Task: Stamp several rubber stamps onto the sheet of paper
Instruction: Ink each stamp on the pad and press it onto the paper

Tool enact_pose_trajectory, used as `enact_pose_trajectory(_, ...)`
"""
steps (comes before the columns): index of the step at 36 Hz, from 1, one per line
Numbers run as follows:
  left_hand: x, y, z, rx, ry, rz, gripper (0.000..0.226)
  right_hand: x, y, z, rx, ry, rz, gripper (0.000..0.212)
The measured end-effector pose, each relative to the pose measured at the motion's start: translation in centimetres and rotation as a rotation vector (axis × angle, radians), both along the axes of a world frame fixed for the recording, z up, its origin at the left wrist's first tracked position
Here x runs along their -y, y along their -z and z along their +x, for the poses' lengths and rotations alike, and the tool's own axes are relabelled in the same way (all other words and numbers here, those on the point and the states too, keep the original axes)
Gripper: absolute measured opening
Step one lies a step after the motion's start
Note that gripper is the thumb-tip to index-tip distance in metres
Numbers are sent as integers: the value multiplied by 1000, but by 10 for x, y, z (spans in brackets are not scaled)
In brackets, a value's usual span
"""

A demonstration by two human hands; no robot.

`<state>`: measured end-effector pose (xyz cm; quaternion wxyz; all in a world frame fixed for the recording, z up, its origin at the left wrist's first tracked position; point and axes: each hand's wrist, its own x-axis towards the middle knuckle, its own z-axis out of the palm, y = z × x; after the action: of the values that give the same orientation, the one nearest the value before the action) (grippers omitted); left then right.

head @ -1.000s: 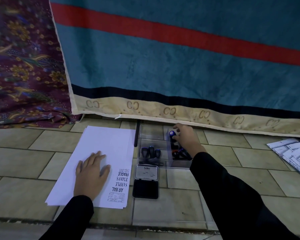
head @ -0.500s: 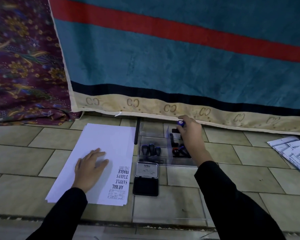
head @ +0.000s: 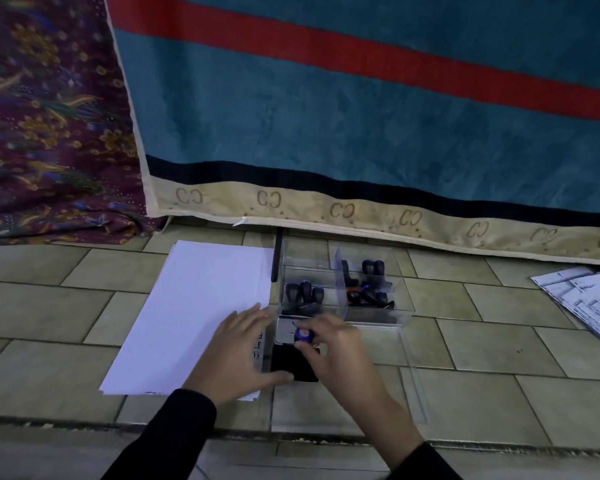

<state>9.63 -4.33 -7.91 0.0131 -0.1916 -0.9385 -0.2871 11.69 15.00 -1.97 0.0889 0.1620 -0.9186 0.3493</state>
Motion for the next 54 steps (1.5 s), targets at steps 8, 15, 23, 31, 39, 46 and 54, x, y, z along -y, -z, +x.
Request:
enact_pose_trajectory(8,-8,12,0,19,-15,-65,118,8,5,13,-35,-37,86,26)
enact_pose_trajectory(15,-8,16,2,18,-51,-66,116,9,7,17,-34,-27,117,23)
enact_pose_trajectory(23,-10,14,4,13,-67,-55,111,9,7,13,-10,24,63,19)
enact_pose_trajectory(31,-10,17,5,-10,-65,-19,108,8,11,18,-14,-9,71,8)
enact_pose_trajectory(39,-4,6,3,-35,-57,0,94,5,13,12,-11,12,22,20)
enact_pose_trajectory(46,35,6,-16,-83,-366,-2,43,4,2,-8,40,22,21,21)
enact_pose_trajectory(54,42,20,-20,-12,-502,-107,41,41,-8,-60,-65,-39,12,22)
